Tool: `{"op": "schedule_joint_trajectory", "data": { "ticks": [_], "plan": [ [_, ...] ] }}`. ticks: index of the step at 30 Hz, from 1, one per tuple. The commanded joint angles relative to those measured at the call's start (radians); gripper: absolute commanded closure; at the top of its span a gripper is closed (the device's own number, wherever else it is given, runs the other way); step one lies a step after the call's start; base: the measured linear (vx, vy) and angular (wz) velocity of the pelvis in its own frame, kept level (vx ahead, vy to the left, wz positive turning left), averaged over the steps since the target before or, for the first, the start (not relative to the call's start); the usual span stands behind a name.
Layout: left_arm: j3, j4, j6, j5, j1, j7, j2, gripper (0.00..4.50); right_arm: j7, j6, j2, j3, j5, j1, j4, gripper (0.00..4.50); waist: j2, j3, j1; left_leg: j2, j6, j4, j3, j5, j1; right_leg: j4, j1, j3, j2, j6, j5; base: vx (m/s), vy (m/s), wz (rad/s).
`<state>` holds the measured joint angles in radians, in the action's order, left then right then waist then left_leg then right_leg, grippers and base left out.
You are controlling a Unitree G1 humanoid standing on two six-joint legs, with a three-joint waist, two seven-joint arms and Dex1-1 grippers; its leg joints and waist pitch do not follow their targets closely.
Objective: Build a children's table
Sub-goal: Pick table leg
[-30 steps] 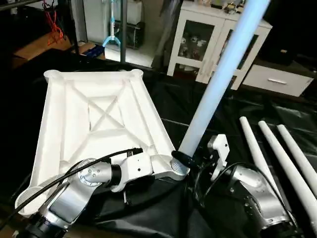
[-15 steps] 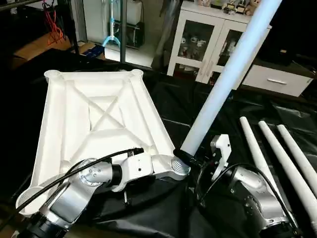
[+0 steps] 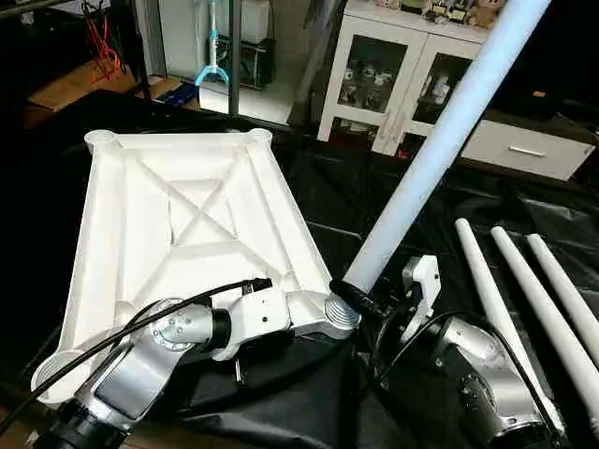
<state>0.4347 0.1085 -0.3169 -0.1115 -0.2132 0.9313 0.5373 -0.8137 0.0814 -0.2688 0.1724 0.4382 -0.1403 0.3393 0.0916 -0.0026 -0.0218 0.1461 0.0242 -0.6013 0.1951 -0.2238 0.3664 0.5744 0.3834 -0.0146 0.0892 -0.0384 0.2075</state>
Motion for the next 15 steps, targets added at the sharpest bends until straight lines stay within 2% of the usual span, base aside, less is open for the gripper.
{"op": "schedule_joint_trajectory", "data": {
  "ticks": [1,15],
  "plan": [
    [0.014,-0.004,0.012,0.015,0.016,0.025,0.009,4.50,0.100,-0.009,-0.061,-0.067,-0.104,0.046,0.157,2.64,-0.021,0.007,-0.011,0.088,0.090,0.122,-0.068,-0.647,-0.018,-0.096,0.036,0.033,0.052,0.077,0.550,0.000,0.000,0.00],
    [0.013,-0.007,0.010,0.011,0.012,0.021,0.009,4.50,0.092,0.007,-0.060,-0.048,-0.126,0.038,0.166,2.64,-0.021,0.009,-0.012,0.089,0.087,0.124,-0.067,-0.642,-0.017,-0.098,0.037,0.034,0.053,0.078,0.549,0.000,0.000,0.00]
  ]
}}
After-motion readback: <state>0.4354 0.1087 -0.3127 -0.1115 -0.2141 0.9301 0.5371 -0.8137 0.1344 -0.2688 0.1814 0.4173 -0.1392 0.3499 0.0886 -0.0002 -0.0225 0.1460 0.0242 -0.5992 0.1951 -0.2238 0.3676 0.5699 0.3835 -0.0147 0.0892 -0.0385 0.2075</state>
